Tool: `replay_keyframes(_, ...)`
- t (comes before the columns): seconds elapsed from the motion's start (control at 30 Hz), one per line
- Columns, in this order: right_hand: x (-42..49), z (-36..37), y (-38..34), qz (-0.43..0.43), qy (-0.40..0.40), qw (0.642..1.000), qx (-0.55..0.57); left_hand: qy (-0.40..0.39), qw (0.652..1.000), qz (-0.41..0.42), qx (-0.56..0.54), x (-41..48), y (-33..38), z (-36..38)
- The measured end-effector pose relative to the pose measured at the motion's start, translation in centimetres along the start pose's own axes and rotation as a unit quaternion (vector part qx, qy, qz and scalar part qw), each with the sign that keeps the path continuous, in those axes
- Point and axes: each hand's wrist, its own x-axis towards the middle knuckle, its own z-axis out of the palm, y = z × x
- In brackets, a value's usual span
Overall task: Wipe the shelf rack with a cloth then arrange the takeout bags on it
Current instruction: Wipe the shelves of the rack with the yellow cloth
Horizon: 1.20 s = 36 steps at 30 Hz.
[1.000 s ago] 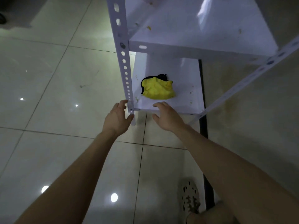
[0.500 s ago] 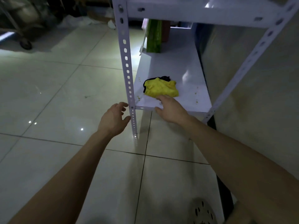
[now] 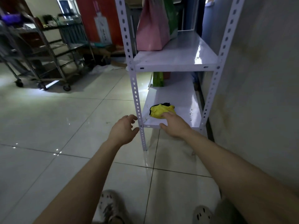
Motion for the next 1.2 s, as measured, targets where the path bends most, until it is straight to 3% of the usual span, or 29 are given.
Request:
replay_keyframes(0.1,2.2,-0.1,-0.3,-0.013,-0.014,0.999,-0.034,0.019,1.0,0.003,-0.006,0.7,-0.8,0.5)
replay_keyframes(0.33,8.8,5.1,4.5,0.006,-0.045,0.998,-0.048,-0.017,1.0,-0.007,-0.009,7.5,-4.6,5.0)
replay_keyframes(0.6,12.7,9.7,9.2,0.056,-0.029,0.998,-0.007,0.087,0.981,-0.129,-0.116,15.3,-5.2,6.7)
replay_keyframes(0.97,20.5,10.4,12.9,0.087,0.071,0.994,0.002,0.11,0.961,-0.058,-0.245,18.8,-5.2,6.0)
replay_keyframes(1.07,22.9,11.7,14.8,0.068,0.041,0.996,-0.029,0.095,0.968,-0.055,-0.226,19.3,-4.9,6.4)
replay_keyframes(1.2,24.2,14.0,16.3,0.069,0.008,0.986,-0.154,0.101,0.975,-0.04,-0.193,19.9,-4.9,7.0)
